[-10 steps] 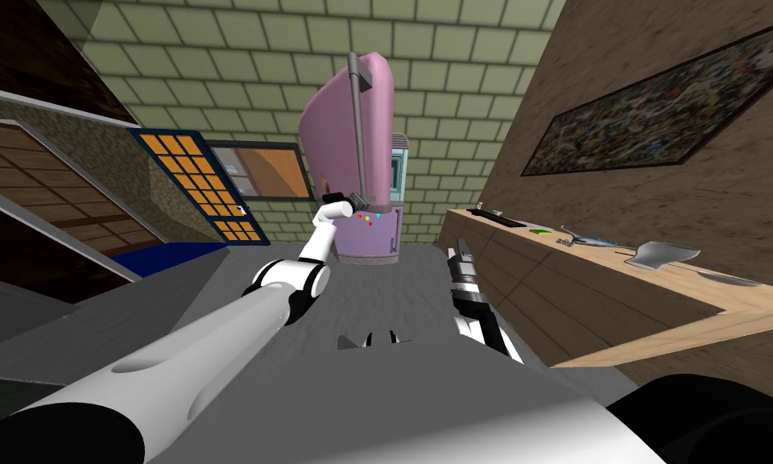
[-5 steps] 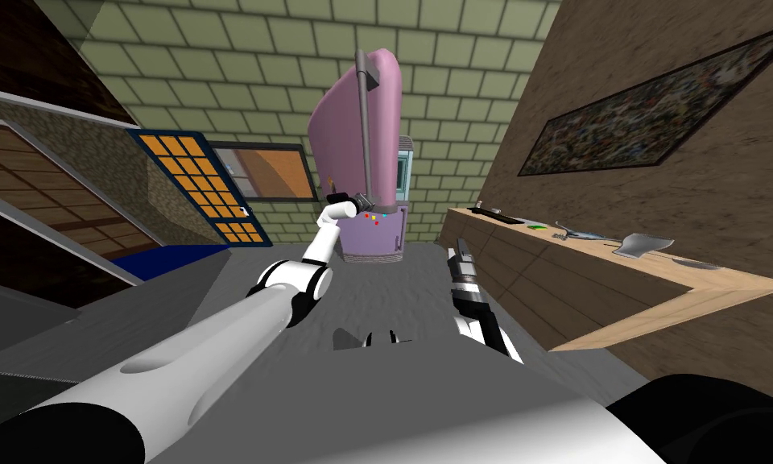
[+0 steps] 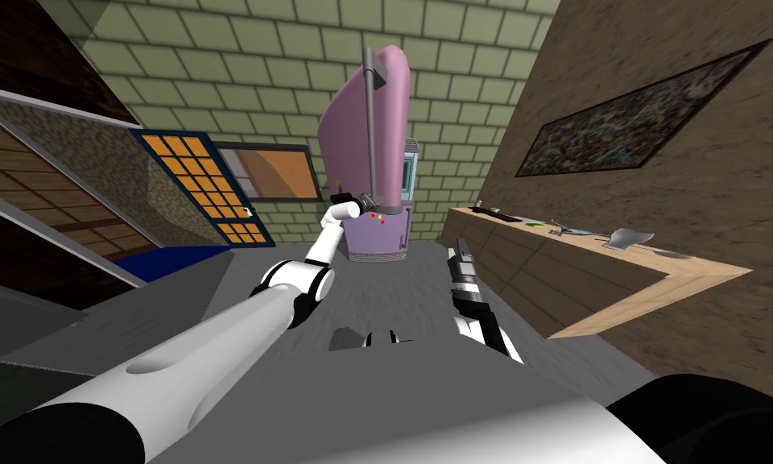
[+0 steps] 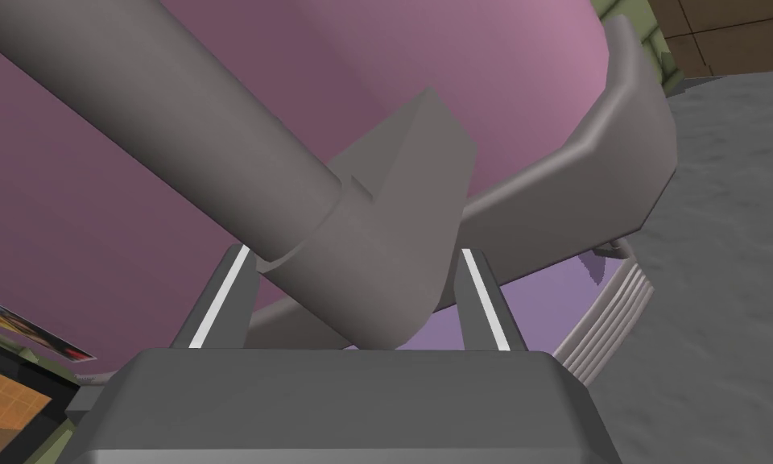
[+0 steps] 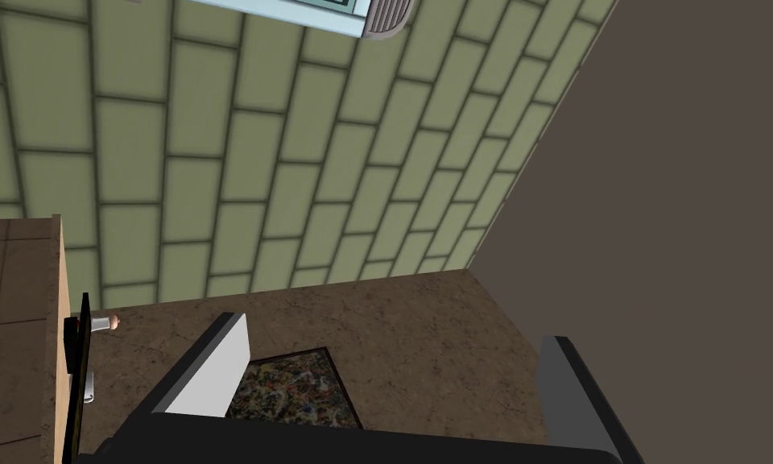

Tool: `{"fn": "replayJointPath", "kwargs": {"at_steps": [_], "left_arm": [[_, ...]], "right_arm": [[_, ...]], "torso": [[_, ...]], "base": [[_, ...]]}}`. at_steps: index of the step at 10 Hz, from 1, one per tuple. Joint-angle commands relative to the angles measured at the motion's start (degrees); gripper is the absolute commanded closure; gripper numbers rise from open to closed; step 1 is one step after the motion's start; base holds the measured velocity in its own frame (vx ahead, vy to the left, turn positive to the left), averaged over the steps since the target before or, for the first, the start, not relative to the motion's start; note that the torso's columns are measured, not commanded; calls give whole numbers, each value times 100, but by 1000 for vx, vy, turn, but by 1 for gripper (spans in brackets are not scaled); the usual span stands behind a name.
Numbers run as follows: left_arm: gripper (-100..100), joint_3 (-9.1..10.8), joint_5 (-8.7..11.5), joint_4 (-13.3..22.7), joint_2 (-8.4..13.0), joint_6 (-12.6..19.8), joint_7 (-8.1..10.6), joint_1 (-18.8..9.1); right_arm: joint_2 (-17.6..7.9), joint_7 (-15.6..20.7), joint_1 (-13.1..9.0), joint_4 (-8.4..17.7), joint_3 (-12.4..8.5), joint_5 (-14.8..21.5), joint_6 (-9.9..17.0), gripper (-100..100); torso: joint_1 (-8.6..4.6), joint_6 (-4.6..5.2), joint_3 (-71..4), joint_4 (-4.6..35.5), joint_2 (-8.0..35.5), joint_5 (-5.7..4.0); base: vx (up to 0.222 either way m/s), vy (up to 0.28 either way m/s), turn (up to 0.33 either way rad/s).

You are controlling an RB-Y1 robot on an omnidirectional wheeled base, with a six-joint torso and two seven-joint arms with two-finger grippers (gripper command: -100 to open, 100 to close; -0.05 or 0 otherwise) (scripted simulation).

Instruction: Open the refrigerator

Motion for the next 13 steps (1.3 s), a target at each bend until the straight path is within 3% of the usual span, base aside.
{"fn": "replayJointPath", "kwargs": {"at_steps": [1, 7, 13], "left_arm": [[100, -25, 72, -163, -6, 12, -8, 1], [100, -240, 336, -413, -170, 183, -68, 105], [100, -408, 637, -691, -265, 308, -139, 161]], "right_arm": [[0, 0, 0, 0, 0, 0, 0, 0], [2, 0, 1, 0, 1, 0, 0, 0], [-1, 0, 1, 0, -1, 0, 0, 0]], "torso": [[3, 4, 11, -2, 15, 1], [-65, 22, 12, -5, 12, -21], [-1, 15, 8, -6, 10, -2]], "base": [[-66, 239, -22], [-54, 205, -29], [-21, 270, -42]]}}
